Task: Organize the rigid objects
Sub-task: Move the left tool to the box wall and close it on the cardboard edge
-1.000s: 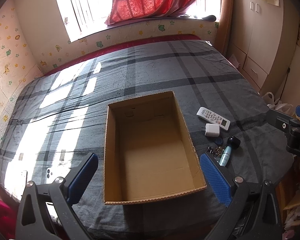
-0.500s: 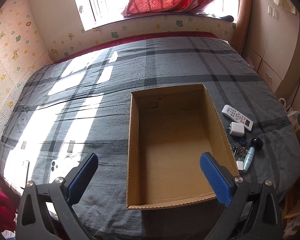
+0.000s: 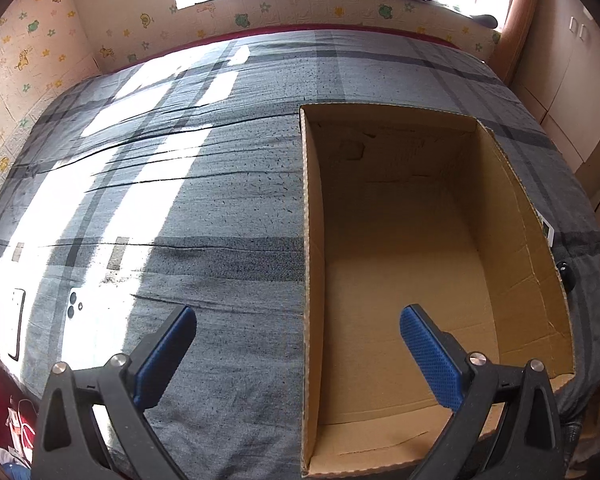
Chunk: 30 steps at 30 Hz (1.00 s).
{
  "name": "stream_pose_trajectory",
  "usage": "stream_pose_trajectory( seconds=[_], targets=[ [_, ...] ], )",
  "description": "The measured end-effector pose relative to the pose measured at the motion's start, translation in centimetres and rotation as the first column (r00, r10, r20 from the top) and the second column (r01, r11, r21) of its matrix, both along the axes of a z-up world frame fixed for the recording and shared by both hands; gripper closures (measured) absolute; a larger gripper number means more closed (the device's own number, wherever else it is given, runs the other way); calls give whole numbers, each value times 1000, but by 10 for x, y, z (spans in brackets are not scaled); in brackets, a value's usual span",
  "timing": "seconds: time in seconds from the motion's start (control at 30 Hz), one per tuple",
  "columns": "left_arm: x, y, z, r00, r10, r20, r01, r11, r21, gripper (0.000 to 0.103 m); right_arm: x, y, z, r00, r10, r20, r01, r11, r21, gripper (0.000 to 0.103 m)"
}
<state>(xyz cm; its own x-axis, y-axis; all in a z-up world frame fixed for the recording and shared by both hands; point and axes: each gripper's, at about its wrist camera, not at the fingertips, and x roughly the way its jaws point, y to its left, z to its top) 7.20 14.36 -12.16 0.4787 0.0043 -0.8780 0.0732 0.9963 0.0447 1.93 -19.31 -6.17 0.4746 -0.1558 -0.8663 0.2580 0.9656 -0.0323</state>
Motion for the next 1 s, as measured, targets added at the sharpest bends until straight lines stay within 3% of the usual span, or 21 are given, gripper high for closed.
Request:
stream_pose_trajectory(
  seconds=[0.17,0.37,0.47,0.57,0.63,0.8,1.0],
  targets=[
    [11,2,-21,1000,-22,-5,22,1000,-20,0,-2,-2,-15,1000,-7,-19,7,1000,-5,0],
    [20,-2,-24,999,-35,8,35,998,-46,1,-4,-1,-21,999,-11,-33,10,1000,-15,0],
    [27,-2,-27,999,-42,-10,42,997,-67,20,-4,-2,-21,1000,-13,-28,12,1000,-18,0],
    [31,-5,-34,998,-58,-25,56,996,-70,49,-2,-3,-25,999,-15,-36,13,999,-30,0],
    [33,-8,-40,996,-79,-48,75,994,-75,78,0,-4,-29,999,-14,-44,12,999,-37,0],
    [34,-5,-49,996,-57,-61,54,997,-55,90,4,-8,-39,997,-25,-68,22,999,-36,0],
    [33,-7,-52,996,-63,-55,62,998,-26,90,8,-11,-45,997,-18,-79,15,999,-38,0]
  ],
)
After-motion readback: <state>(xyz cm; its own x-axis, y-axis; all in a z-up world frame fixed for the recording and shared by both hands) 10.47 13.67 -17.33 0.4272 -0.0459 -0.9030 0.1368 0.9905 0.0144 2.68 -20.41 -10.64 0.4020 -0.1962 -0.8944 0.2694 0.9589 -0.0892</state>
